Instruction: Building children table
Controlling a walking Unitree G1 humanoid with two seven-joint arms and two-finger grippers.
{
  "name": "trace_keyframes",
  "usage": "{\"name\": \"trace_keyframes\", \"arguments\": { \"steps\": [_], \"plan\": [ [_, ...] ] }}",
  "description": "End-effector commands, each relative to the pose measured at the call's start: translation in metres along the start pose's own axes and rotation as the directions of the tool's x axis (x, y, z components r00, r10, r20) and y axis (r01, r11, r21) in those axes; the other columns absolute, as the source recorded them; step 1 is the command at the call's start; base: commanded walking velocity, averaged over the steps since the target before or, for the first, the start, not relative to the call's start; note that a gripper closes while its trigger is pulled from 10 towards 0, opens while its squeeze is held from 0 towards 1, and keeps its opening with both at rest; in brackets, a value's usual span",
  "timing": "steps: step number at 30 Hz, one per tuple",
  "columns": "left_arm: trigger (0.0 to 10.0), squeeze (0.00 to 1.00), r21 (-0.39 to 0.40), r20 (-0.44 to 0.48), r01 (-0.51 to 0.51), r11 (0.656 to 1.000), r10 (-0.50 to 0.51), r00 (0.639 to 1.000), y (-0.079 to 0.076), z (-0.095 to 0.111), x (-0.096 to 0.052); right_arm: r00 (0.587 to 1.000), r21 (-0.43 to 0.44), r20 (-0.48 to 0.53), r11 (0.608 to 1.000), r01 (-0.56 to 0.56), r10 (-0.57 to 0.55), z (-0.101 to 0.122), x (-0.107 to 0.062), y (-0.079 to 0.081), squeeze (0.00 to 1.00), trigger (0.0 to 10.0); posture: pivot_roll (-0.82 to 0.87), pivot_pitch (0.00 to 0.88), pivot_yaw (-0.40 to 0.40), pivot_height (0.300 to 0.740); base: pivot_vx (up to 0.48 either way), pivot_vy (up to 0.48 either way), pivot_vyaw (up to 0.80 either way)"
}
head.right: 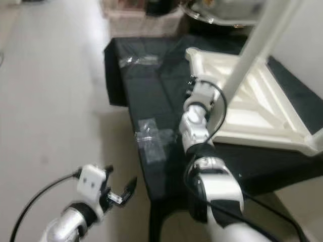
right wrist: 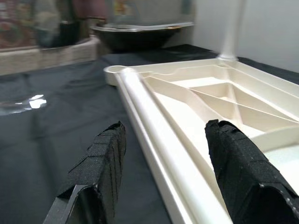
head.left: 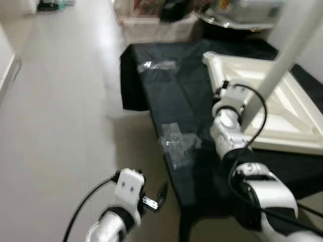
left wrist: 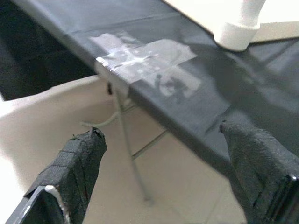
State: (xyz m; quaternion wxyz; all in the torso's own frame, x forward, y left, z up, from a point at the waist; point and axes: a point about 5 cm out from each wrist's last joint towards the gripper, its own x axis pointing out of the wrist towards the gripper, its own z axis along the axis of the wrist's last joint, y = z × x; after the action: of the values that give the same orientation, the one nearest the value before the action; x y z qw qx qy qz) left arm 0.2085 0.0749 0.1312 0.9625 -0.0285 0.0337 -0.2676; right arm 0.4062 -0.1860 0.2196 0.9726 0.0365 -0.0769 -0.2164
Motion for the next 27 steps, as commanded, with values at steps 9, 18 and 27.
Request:
{"name": "trace_keyframes", "arguments": {
  "steps": [9, 18, 27],
  "plan": [
    [10.0, 0.0, -0.009, -0.041, -0.01, 1.0, 0.01, 0.999, 0.002, -0.007, -0.001, 0.999, -0.012, -0.014, 0.999, 0.031, -0.031, -0.026, -0.011, -0.025, 0.0, 10.0, 0.1, 0.171, -0.071, 0.74, 0.0, 0.0, -0.17],
    [10.0, 0.0, -0.007, -0.049, -0.014, 1.0, 0.014, 0.999, 0.004, -0.009, -0.001, 0.986, -0.022, 0.034, 0.987, 0.161, -0.16, -0.024, -0.01, -0.102, 0.0, 10.0, 0.1, 0.162, -0.056, 0.74, 0.0, 0.0, 0.0],
    [10.0, 0.0, -0.004, -0.056, -0.01, 1.0, 0.01, 0.998, 0.006, -0.01, -0.001, 1.0, -0.085, 0.012, 0.996, -0.027, 0.029, -0.014, 0.007, -0.113, 0.0, 10.0, 0.1, 0.15, -0.055, 0.74, 0.0, 0.0, 0.0]
  ]
}}
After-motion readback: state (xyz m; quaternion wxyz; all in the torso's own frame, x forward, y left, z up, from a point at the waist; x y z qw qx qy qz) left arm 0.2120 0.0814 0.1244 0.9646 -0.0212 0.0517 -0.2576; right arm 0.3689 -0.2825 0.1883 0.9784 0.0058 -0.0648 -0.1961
